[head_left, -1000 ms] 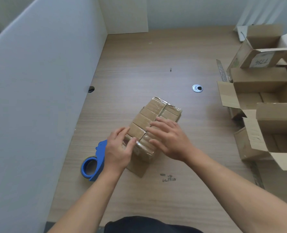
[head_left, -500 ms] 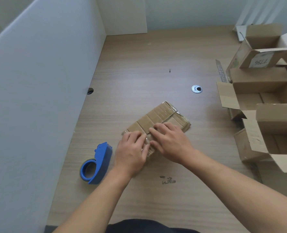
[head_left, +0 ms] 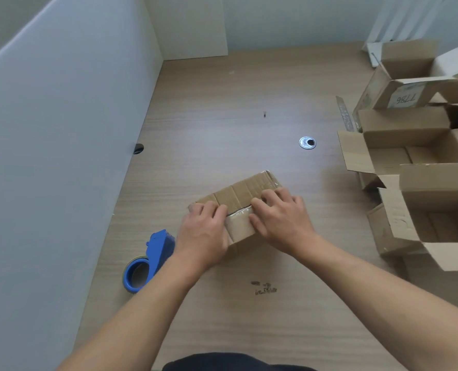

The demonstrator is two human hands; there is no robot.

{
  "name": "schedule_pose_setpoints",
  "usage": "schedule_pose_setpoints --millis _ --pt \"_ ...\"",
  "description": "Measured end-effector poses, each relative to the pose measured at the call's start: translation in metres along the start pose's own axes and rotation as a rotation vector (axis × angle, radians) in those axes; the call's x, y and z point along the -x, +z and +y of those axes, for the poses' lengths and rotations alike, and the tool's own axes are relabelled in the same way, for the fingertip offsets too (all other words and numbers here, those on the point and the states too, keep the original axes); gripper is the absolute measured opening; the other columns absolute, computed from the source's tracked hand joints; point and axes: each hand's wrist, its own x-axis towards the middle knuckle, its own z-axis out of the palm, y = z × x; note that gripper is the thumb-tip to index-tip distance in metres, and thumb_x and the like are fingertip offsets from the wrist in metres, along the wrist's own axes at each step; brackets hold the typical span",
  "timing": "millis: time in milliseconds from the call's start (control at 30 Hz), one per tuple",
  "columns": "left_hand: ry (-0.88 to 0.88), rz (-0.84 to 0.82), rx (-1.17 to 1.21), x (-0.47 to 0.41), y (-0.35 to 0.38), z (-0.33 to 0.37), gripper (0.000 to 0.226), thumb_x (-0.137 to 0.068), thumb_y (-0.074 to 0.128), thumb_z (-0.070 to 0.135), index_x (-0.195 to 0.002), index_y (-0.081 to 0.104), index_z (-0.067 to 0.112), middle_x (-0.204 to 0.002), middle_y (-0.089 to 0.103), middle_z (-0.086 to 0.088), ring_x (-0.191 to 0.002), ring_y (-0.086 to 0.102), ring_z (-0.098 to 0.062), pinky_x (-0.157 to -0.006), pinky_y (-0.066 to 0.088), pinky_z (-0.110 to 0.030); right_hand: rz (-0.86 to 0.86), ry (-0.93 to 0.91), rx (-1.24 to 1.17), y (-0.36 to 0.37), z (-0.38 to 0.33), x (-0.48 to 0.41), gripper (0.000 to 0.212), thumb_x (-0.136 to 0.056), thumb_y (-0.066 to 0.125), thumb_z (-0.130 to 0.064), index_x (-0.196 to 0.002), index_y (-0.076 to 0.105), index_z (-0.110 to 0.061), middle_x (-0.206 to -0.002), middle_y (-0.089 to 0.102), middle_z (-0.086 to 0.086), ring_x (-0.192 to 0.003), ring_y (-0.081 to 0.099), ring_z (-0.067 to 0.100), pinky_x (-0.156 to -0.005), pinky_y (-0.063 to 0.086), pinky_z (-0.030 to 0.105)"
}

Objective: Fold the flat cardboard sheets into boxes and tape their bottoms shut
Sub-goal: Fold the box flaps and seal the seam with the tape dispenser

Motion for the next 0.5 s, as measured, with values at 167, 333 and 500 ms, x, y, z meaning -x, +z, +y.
schedule_pose_setpoints --millis 167,333,500 --pt "-0.052 0.031 0.008 0.008 0.006 0.021 0.032 -0.090 0.044 0.033 -0.106 0.066 0.015 -0.103 0.061 -0.002 -0.087 0.055 -0.027 -0.070 0.050 -0.040 0.070 -0.043 -0.022 0.005 -0.001 0.016 0.033 -0.093 0.046 -0.041 -0.104 0.069 -0.019 -0.100 0.062 0.003 -0.092 0.057 0.031 -0.063 0.045 0.037" --pt "0.054 0.092 0.006 0.025 0.012 0.004 0.040 -0.099 0.043 0.030 -0.127 0.064 0.010 -0.120 0.062 -0.002 -0.101 0.055 -0.025 -0.083 0.050 -0.036 0.122 -0.124 -0.114 0.009 0.024 0.027 0.036 -0.098 0.048 -0.031 -0.116 0.069 -0.007 -0.108 0.061 0.012 -0.099 0.054 0.034 -0.092 0.047 0.040" --pt "-0.070 0.021 0.033 0.029 0.011 0.006 0.044 -0.097 0.039 0.037 -0.128 0.063 0.017 -0.125 0.059 0.002 -0.113 0.051 -0.026 -0.091 0.048 -0.042 0.053 0.131 -0.494 0.003 0.024 0.033 0.026 -0.093 0.056 -0.020 -0.111 0.070 -0.006 -0.115 0.057 0.010 -0.094 0.060 0.023 -0.085 0.050 0.029"
